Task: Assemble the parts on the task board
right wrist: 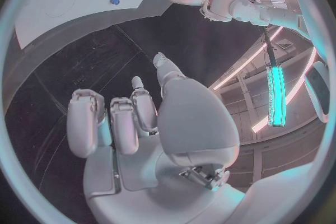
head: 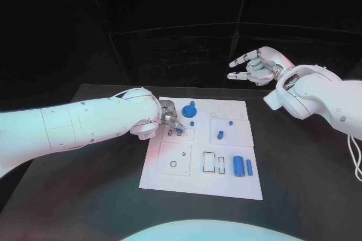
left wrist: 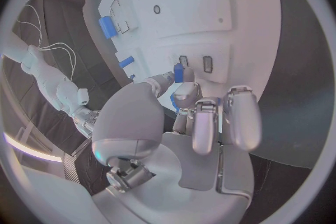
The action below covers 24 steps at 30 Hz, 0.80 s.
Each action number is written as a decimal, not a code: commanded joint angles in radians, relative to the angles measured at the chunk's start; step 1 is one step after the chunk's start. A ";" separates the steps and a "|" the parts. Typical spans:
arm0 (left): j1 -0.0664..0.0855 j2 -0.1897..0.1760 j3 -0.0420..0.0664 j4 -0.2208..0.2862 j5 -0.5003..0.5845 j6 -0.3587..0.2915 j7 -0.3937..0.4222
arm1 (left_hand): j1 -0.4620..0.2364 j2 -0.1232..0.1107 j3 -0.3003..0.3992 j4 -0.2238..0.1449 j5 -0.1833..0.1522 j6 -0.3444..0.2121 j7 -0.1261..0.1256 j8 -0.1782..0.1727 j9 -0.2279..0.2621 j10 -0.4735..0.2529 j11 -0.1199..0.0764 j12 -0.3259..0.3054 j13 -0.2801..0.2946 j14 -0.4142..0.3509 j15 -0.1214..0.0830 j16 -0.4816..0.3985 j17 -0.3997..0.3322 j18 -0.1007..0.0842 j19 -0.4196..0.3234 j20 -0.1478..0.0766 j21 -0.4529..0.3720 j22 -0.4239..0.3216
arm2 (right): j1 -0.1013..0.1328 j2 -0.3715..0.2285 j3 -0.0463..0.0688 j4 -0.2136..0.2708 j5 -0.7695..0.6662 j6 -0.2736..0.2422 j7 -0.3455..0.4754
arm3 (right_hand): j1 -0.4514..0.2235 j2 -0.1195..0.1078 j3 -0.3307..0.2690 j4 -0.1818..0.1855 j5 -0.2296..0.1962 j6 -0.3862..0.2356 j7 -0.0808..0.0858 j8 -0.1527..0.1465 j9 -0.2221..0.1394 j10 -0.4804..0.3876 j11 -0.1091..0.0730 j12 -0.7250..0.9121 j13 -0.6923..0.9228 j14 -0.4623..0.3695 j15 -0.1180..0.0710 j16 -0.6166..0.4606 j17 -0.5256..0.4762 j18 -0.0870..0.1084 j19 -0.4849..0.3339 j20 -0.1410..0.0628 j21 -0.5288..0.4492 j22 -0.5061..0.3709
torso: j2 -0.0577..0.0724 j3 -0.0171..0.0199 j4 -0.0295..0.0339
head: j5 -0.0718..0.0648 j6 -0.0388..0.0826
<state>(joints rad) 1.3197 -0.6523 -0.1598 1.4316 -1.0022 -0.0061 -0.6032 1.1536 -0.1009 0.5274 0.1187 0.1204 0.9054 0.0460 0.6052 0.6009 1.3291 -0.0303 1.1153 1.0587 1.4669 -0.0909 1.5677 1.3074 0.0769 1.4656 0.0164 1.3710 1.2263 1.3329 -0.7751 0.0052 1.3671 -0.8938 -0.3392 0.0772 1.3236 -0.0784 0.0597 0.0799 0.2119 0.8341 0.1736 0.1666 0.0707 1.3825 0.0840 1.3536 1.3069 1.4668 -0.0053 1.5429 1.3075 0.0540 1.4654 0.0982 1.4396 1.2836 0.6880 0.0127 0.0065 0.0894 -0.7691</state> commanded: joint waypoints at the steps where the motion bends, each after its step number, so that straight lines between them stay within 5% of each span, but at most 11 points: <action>1: 0.000 0.001 0.000 -0.001 -0.035 0.024 -0.017 | 0.008 0.005 0.173 -0.167 0.007 -0.007 0.000 0.004 0.002 0.009 0.000 0.001 0.002 0.104 -0.001 0.003 0.263 -0.009 0.002 0.000 0.001 0.001 | 0.003 0.001 0.001 -0.001 -0.002 0.010 0.011 | 0.001 0.006 -0.007 0.002 0.005 -0.009 -0.001 0.003 -0.002 -0.005 -0.001 -0.003 -0.001 0.088 0.009 -0.003 0.200 0.003 -0.003 0.006 -0.005 -0.001 | 0.000 0.0002 0.0002 | -0.001 -0.004; 24: -0.002 0.003 0.000 -0.007 -0.036 0.101 -0.041 | 0.007 0.003 0.176 -0.168 0.007 -0.005 0.000 0.006 0.003 0.012 0.000 0.007 0.008 0.104 -0.001 0.003 0.263 -0.011 0.004 0.000 0.005 0.008 | 0.003 0.005 0.001 -0.004 -0.002 0.017 0.014 | 0.001 0.007 -0.008 0.002 0.006 -0.009 -0.001 0.003 -0.002 -0.004 -0.001 -0.003 -0.001 0.089 0.009 -0.003 0.201 0.003 -0.003 0.006 -0.005 -0.001 | 0.000 -0.0001 0.0003 | -0.001 -0.009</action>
<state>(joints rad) 1.3203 -0.6475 -0.1569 1.4241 -1.0257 0.0537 -0.6281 1.1515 -0.0961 0.5275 0.1185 0.1243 0.9052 0.0460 0.6042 0.6019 1.3359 -0.0300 1.1156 1.0653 1.4669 -0.0908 1.5678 1.3074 0.0768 1.4656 0.0164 1.3710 1.2329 1.3328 -0.7707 0.0052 1.3638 -0.8942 -0.3301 0.0792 1.3236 -0.0785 0.0565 0.0832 0.2119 0.8341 0.1736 0.1665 0.0708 1.3825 0.0840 1.3537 1.3071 1.4668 -0.0053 1.5428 1.3074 0.0540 1.4655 0.0982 1.4396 1.2838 0.6873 0.0128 0.0067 0.0902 -0.7781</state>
